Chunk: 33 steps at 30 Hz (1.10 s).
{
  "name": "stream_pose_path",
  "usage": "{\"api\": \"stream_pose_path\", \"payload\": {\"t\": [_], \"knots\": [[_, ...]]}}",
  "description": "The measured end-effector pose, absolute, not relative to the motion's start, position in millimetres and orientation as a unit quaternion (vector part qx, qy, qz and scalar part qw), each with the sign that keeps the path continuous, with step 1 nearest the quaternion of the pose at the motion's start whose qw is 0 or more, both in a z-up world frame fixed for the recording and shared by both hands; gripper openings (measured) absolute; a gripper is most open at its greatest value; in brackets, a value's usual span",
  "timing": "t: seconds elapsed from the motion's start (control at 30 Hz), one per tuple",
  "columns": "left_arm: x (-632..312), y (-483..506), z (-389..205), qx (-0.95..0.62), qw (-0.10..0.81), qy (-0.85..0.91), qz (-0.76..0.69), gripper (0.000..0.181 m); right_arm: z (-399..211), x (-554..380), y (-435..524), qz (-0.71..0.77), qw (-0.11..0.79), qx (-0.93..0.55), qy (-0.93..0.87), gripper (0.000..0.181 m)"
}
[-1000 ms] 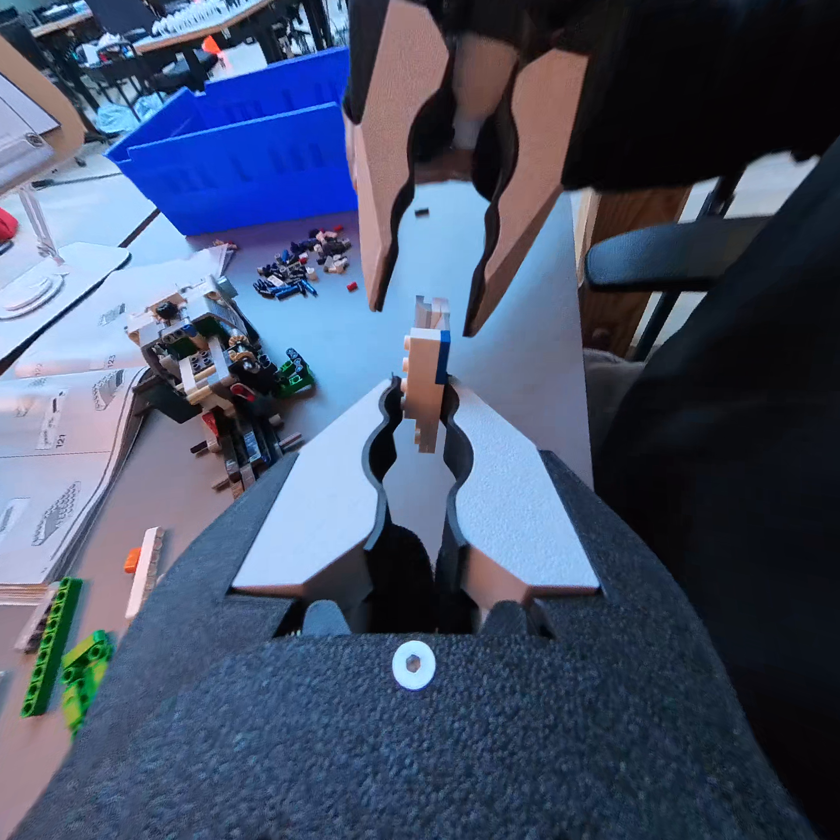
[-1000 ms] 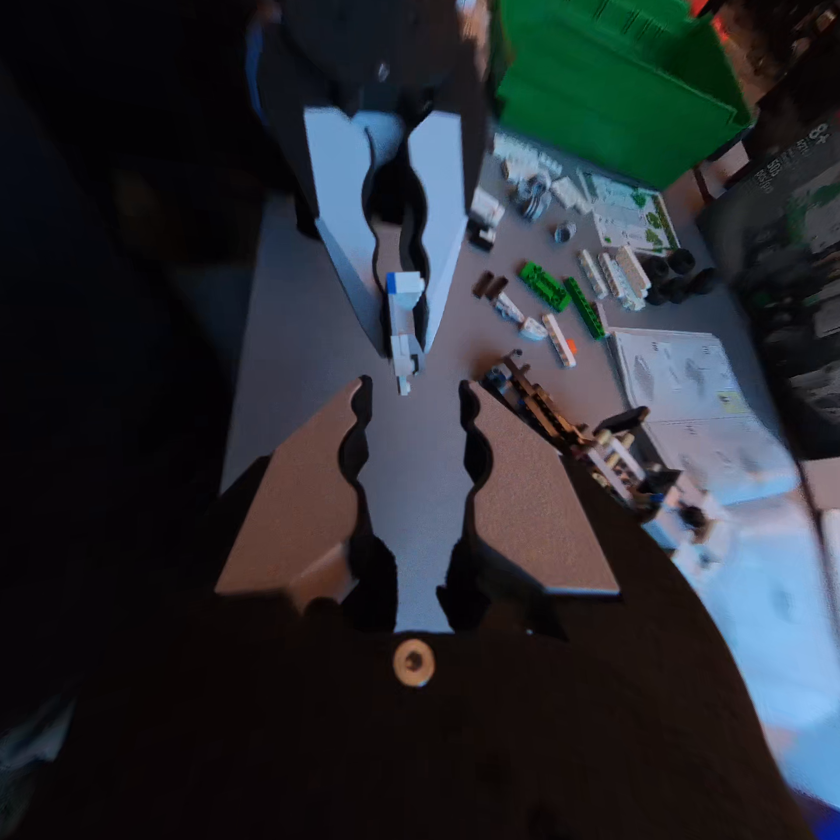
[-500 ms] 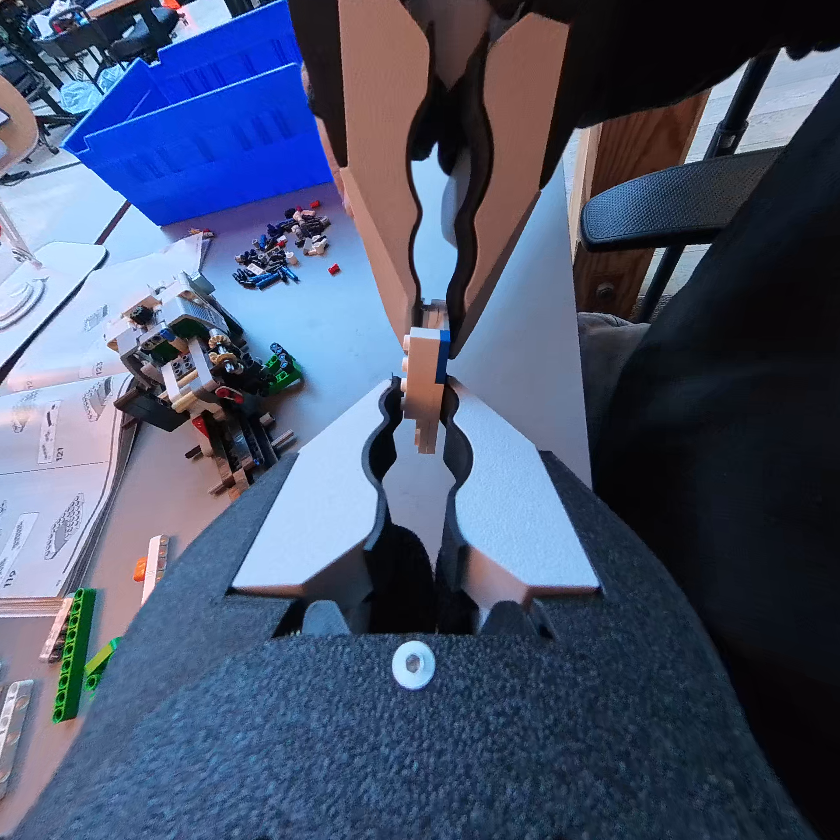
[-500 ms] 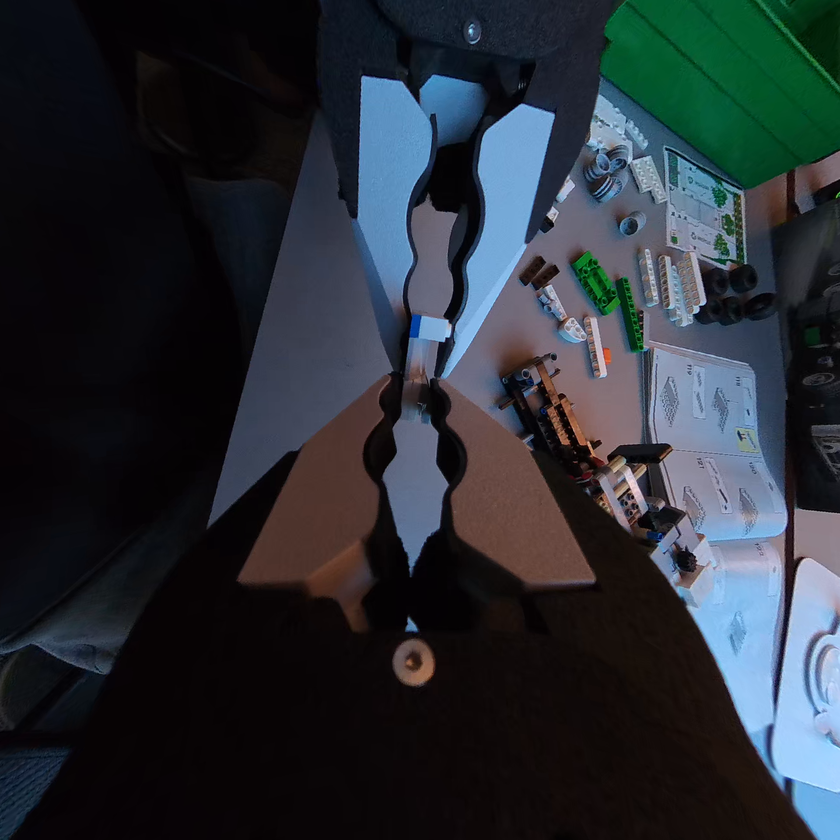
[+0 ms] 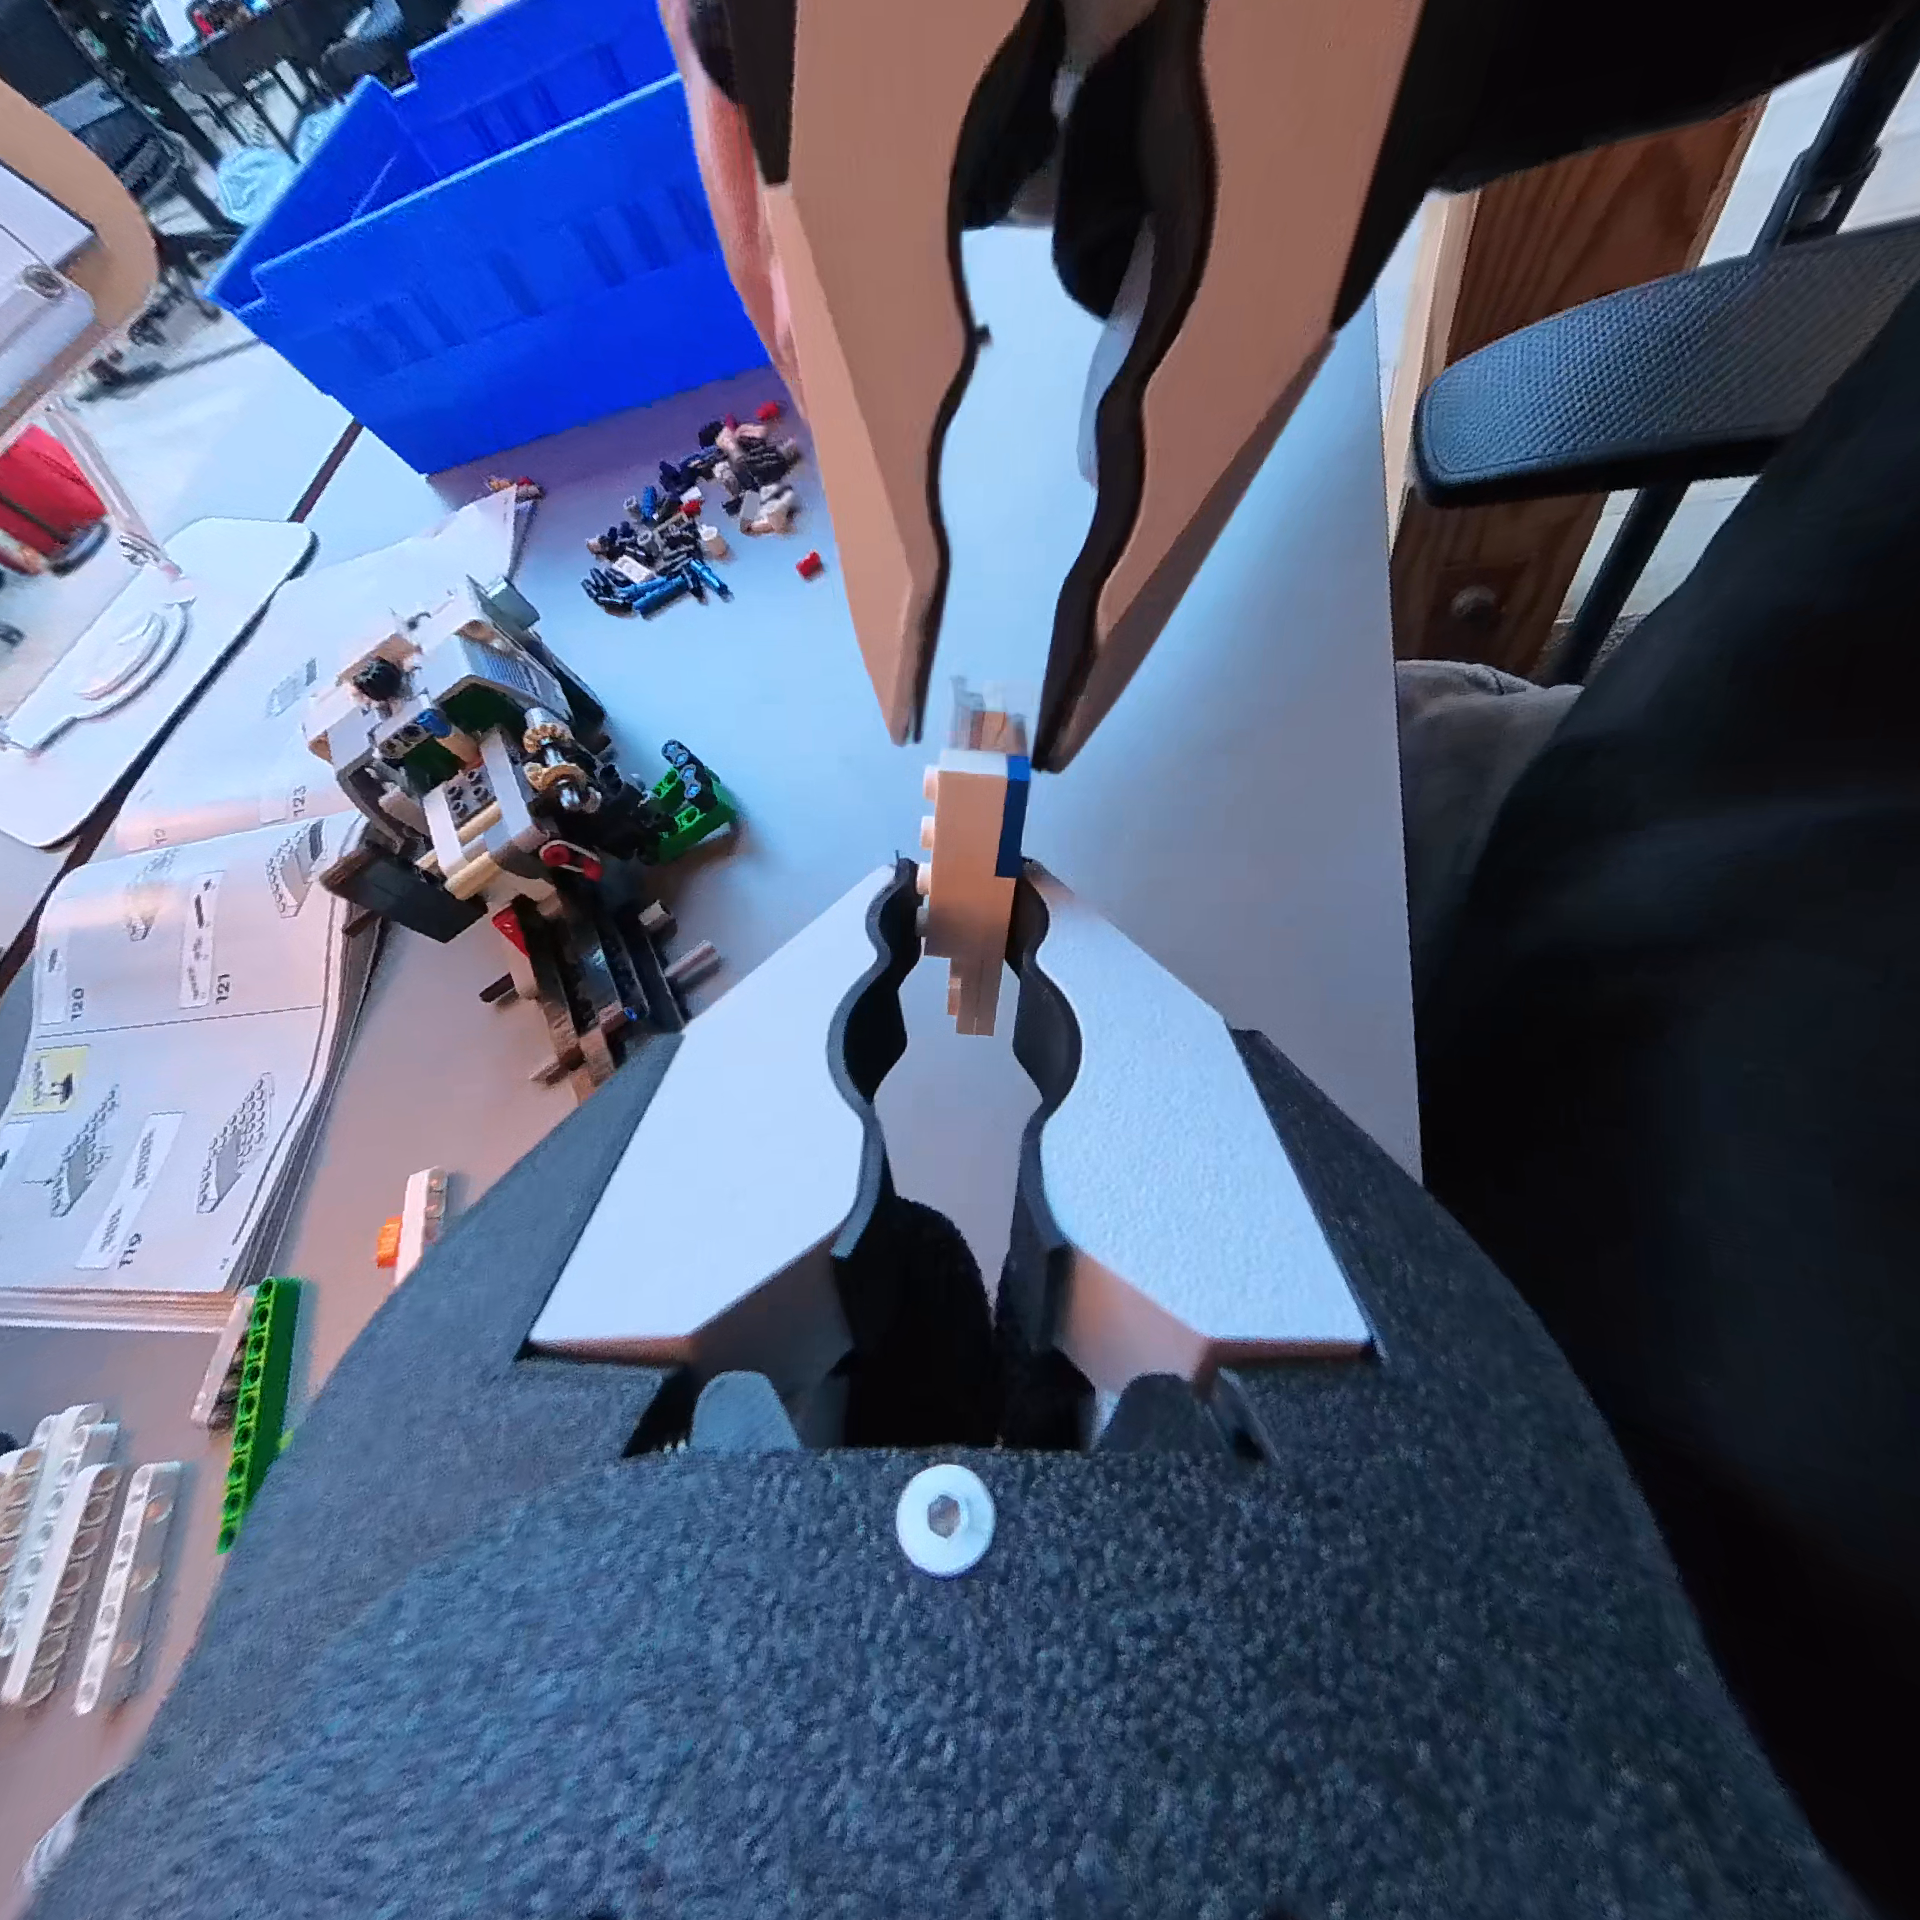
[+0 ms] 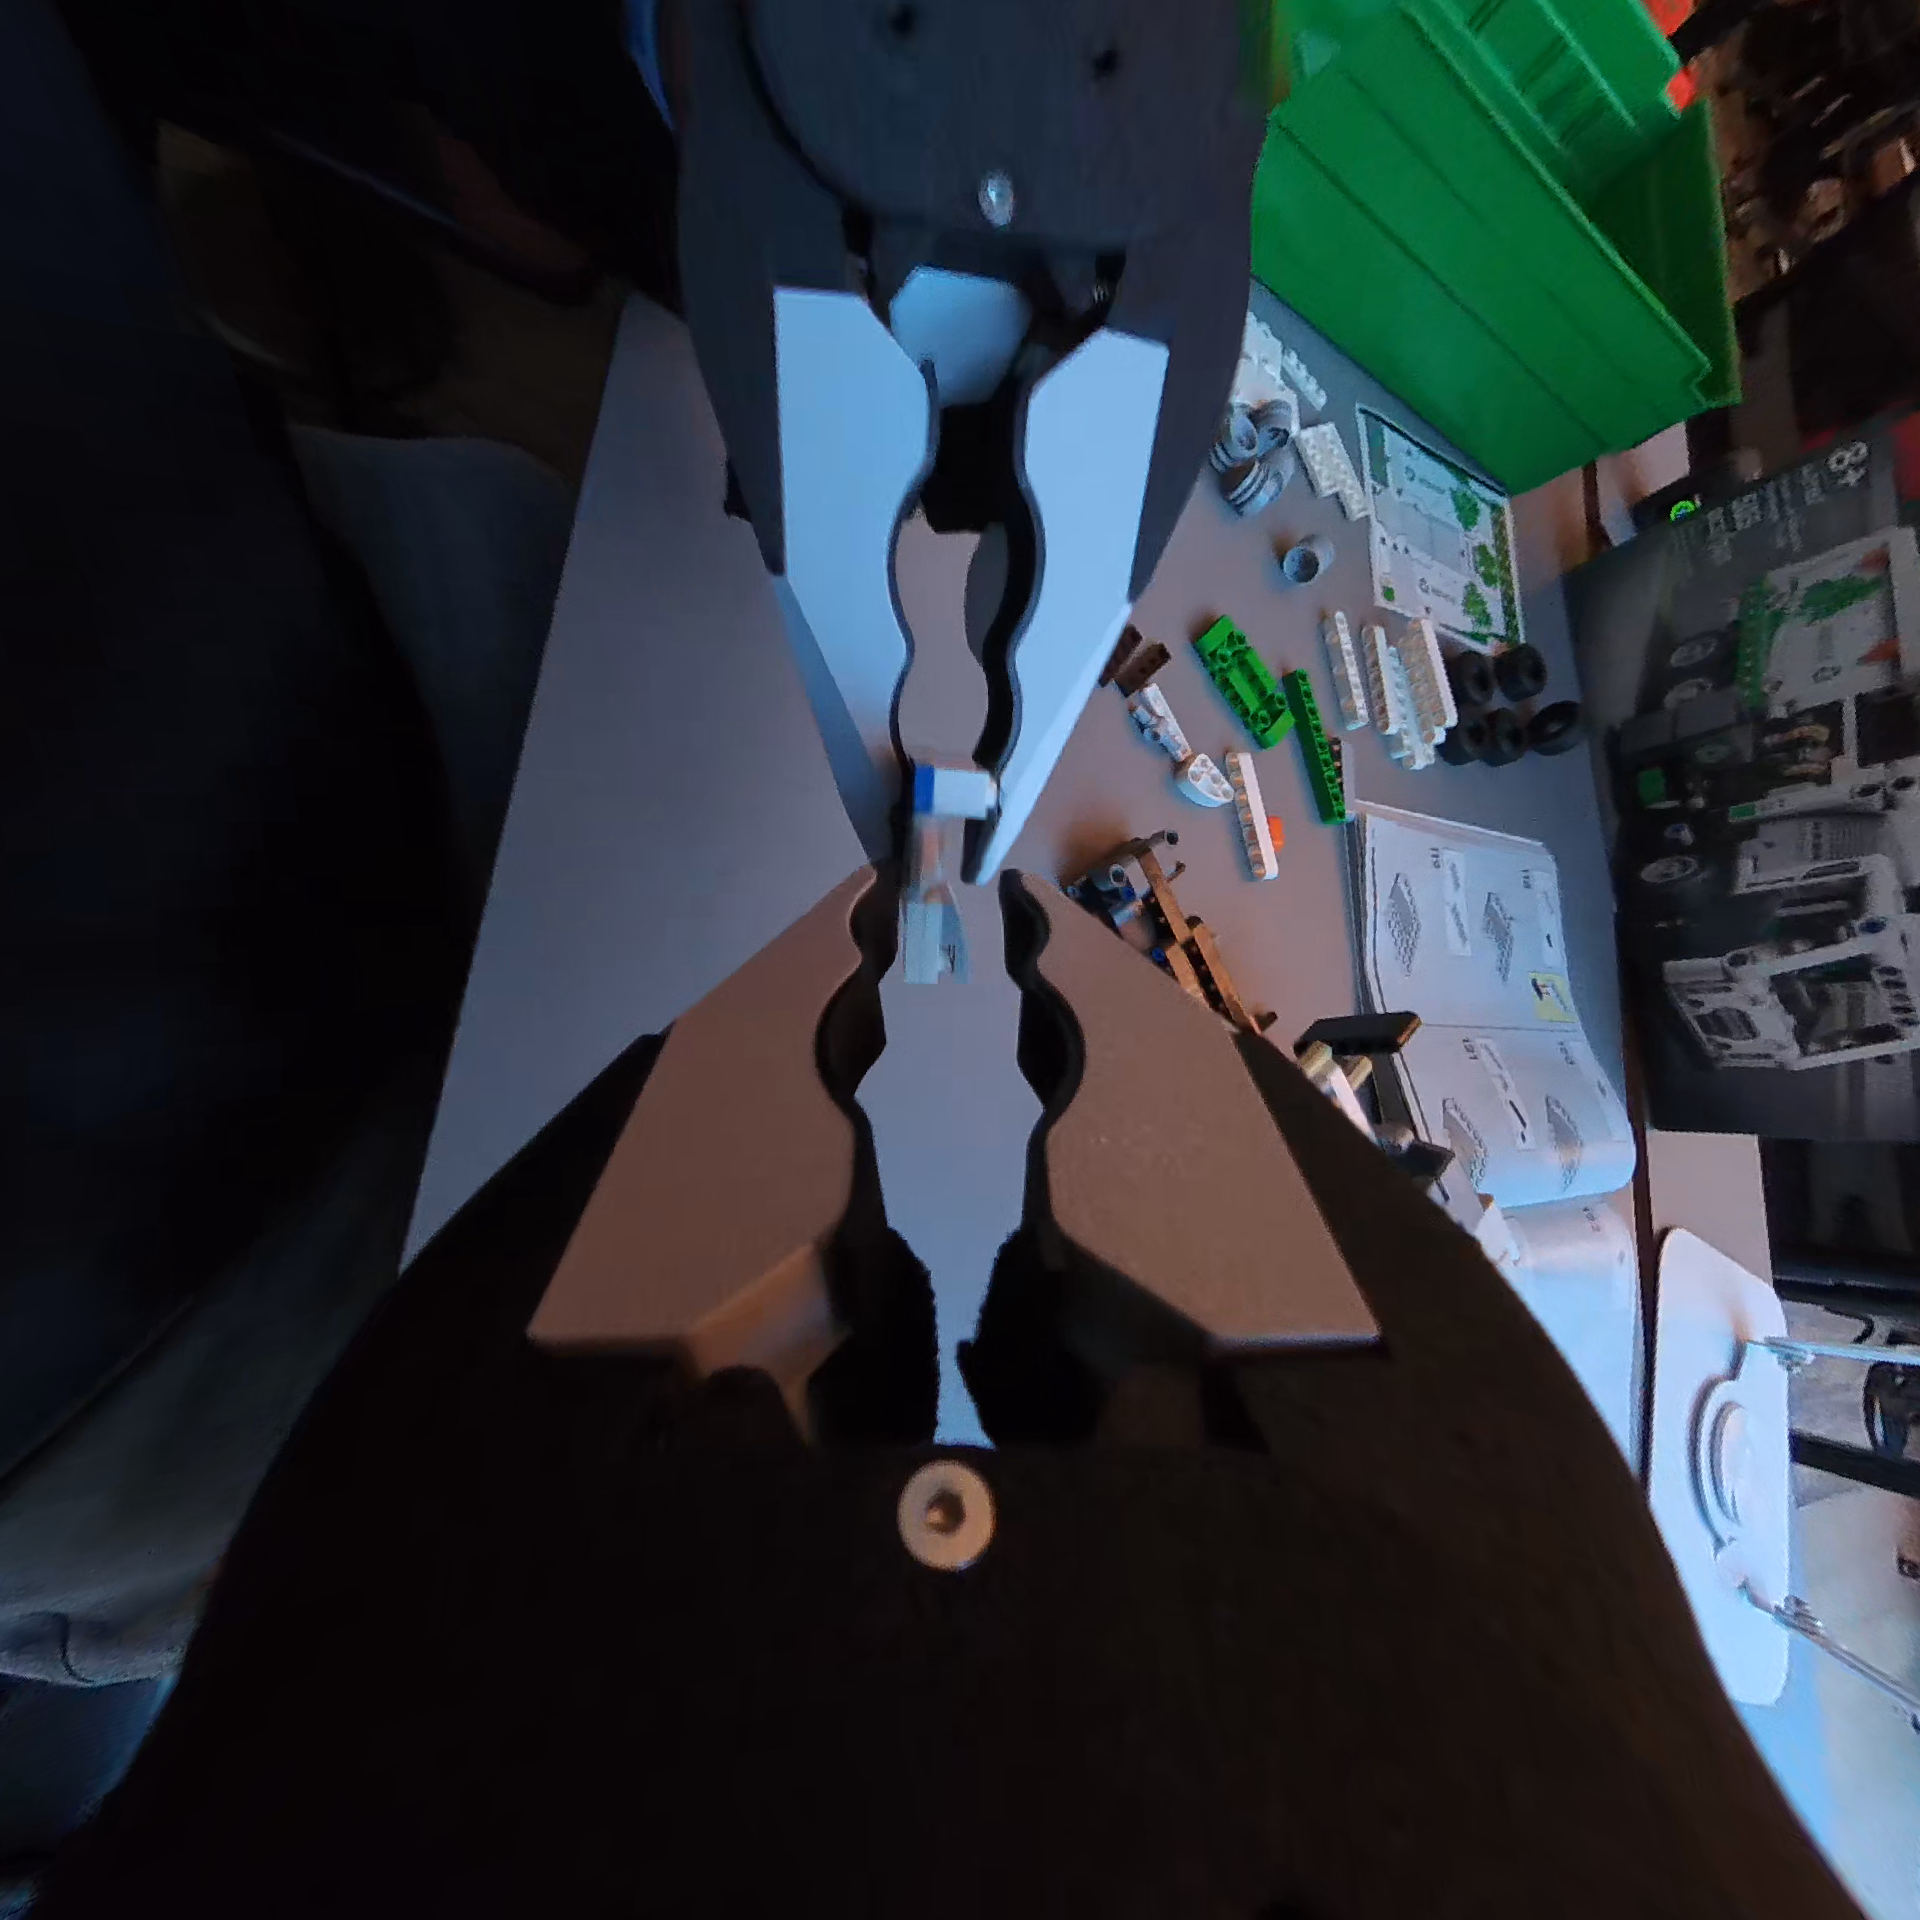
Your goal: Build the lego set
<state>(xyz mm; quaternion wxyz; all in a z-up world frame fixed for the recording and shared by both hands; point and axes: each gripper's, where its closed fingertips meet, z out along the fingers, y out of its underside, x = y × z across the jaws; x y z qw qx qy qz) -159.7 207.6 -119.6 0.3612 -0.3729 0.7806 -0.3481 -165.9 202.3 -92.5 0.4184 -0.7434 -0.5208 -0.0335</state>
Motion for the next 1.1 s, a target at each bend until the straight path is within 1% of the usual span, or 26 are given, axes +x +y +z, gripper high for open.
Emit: {"api": "stream_pose_path", "payload": {"t": [0.13,0.27,0.37,0.43,0.5,0.6,0.67,0.7,0.8,0.83,0.9,1.0,1.1], "knots": [[-159,205,-122,-0.373,0.356,0.781,-0.353,0.014,-107,-161,201,-0.068,0.379,-0.751,-0.536,0.014],[-160,204,-123,-0.37,0.356,0.785,-0.348,0.014,-109,-161,199,-0.065,0.372,-0.75,-0.544,0.012],[-161,201,-122,-0.368,0.35,0.788,-0.348,0.014,-110,-161,195,-0.068,0.348,-0.747,-0.562,0.011],[-160,203,-122,-0.369,0.355,0.788,-0.342,0.014,-110,-160,197,-0.104,0.352,-0.726,-0.581,0.01],[-160,206,-125,-0.372,0.357,0.787,-0.337,0.014,-112,-160,199,-0.111,0.354,-0.726,-0.579,0.011],[-160,205,-122,-0.374,0.36,0.777,-0.356,0.014,-107,-162,201,-0.075,0.388,-0.743,-0.541,0.012],[-162,204,-114,-0.37,0.369,0.764,-0.378,0.014,-95,-160,200,-0.057,0.432,-0.738,-0.515,0.027],[-163,203,-108,-0.365,0.377,0.754,-0.395,0.014,-90,-159,198,-0.042,0.452,-0.736,-0.502,0.029],[-169,195,-85,-0.334,0.4,0.715,-0.467,0.014,-76,-163,192,0.071,0.512,-0.736,-0.437,0.034],[-171,192,-77,-0.319,0.409,0.702,-0.488,0.014,-71,-169,190,0.114,0.528,-0.729,-0.422,0.034],[-175,185,-68,-0.296,0.409,0.69,-0.519,0.014,-61,-179,188,0.149,0.555,-0.708,-0.41,0.03],[-177,180,-69,-0.286,0.395,0.701,-0.521,0.014,-60,-185,187,0.121,0.557,-0.699,-0.433,0.023],[-178,177,-71,-0.279,0.385,0.713,-0.515,0.014,-61,-189,182,0.104,0.547,-0.69,-0.462,0.013]]}}
